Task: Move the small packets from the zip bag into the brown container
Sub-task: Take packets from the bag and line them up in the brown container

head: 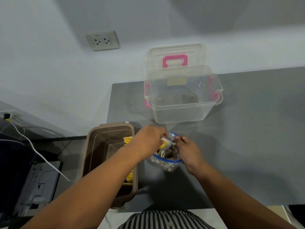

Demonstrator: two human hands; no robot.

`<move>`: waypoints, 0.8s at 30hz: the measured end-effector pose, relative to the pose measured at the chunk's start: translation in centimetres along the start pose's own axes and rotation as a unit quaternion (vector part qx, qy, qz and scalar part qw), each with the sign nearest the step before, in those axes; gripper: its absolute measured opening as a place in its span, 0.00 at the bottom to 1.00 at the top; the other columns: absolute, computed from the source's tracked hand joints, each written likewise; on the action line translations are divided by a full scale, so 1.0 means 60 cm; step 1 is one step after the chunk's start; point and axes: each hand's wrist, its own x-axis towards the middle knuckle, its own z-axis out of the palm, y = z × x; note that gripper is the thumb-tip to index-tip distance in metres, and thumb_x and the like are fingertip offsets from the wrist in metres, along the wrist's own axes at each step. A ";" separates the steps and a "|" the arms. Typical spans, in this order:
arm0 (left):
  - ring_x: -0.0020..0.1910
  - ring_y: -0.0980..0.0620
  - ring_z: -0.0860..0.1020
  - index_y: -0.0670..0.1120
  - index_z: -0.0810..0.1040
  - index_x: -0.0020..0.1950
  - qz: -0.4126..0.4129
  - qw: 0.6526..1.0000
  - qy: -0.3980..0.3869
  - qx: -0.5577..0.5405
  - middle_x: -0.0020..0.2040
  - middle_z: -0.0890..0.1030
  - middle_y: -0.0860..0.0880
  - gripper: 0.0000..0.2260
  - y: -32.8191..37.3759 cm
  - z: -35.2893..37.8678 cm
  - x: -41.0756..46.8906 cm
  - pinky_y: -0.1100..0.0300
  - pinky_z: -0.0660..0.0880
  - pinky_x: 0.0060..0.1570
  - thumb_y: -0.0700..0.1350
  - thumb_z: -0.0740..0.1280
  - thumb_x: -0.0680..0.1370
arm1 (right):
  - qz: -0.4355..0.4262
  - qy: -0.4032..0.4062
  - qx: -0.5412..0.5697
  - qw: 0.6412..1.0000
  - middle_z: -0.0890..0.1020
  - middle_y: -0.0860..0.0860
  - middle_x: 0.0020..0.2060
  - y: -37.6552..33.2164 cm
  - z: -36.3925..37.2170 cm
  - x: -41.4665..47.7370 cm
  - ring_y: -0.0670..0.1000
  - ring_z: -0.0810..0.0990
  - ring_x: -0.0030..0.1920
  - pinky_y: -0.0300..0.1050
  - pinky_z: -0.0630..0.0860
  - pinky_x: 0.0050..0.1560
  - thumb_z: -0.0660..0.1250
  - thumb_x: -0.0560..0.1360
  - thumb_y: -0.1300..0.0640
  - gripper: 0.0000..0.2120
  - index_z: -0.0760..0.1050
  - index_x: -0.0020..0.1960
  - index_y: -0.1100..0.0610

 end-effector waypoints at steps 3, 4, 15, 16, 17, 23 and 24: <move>0.51 0.52 0.81 0.49 0.81 0.61 0.005 1.000 0.002 0.016 0.54 0.83 0.49 0.10 0.001 -0.005 -0.002 0.54 0.79 0.56 0.44 0.68 0.79 | 0.002 0.000 -0.001 1.000 0.77 0.53 0.35 0.000 0.001 -0.005 0.47 0.74 0.32 0.37 0.72 0.32 0.59 0.85 0.51 0.17 0.77 0.53 0.65; 0.50 0.53 0.81 0.49 0.82 0.59 0.010 1.000 0.012 0.014 0.52 0.83 0.50 0.09 0.000 -0.007 -0.004 0.54 0.79 0.55 0.44 0.68 0.80 | 0.002 -0.001 0.002 1.000 0.77 0.53 0.35 -0.001 0.001 -0.007 0.47 0.74 0.32 0.37 0.72 0.31 0.59 0.85 0.51 0.17 0.77 0.53 0.65; 0.38 0.58 0.82 0.55 0.81 0.50 0.002 0.980 0.113 -0.162 0.43 0.81 0.56 0.04 -0.034 -0.098 -0.071 0.66 0.78 0.40 0.45 0.70 0.79 | 0.006 0.007 0.046 0.999 0.84 0.55 0.43 -0.002 0.029 -0.018 0.49 0.84 0.41 0.42 0.81 0.40 0.59 0.85 0.51 0.14 0.78 0.53 0.60; 0.36 0.58 0.82 0.54 0.82 0.49 -0.007 0.976 0.120 -0.181 0.41 0.82 0.56 0.04 -0.041 -0.108 -0.081 0.63 0.80 0.39 0.44 0.70 0.79 | 0.005 0.009 0.043 0.999 0.83 0.54 0.41 -0.005 0.032 -0.020 0.46 0.83 0.38 0.39 0.79 0.37 0.59 0.85 0.51 0.14 0.78 0.53 0.60; 0.34 0.58 0.82 0.54 0.82 0.49 -0.012 0.974 0.126 -0.186 0.39 0.81 0.55 0.05 -0.051 -0.116 -0.090 0.61 0.80 0.38 0.44 0.71 0.78 | 0.004 0.012 0.040 0.999 0.82 0.52 0.39 -0.007 0.034 -0.022 0.43 0.81 0.33 0.36 0.76 0.33 0.59 0.85 0.51 0.14 0.78 0.53 0.60; 0.33 0.62 0.81 0.52 0.84 0.48 -0.016 0.980 0.122 -0.154 0.37 0.83 0.55 0.08 -0.109 -0.143 -0.146 0.71 0.75 0.36 0.40 0.75 0.74 | -0.005 0.029 0.058 0.998 0.77 0.49 0.31 -0.013 0.053 -0.024 0.37 0.75 0.22 0.31 0.71 0.25 0.60 0.85 0.54 0.13 0.76 0.46 0.59; 0.34 0.63 0.80 0.52 0.84 0.47 -0.019 0.983 0.119 -0.141 0.36 0.83 0.56 0.08 -0.118 -0.143 -0.155 0.72 0.74 0.36 0.40 0.76 0.74 | -0.004 0.031 0.063 0.998 0.77 0.49 0.31 -0.013 0.058 -0.023 0.37 0.75 0.22 0.32 0.71 0.25 0.60 0.85 0.54 0.13 0.76 0.45 0.58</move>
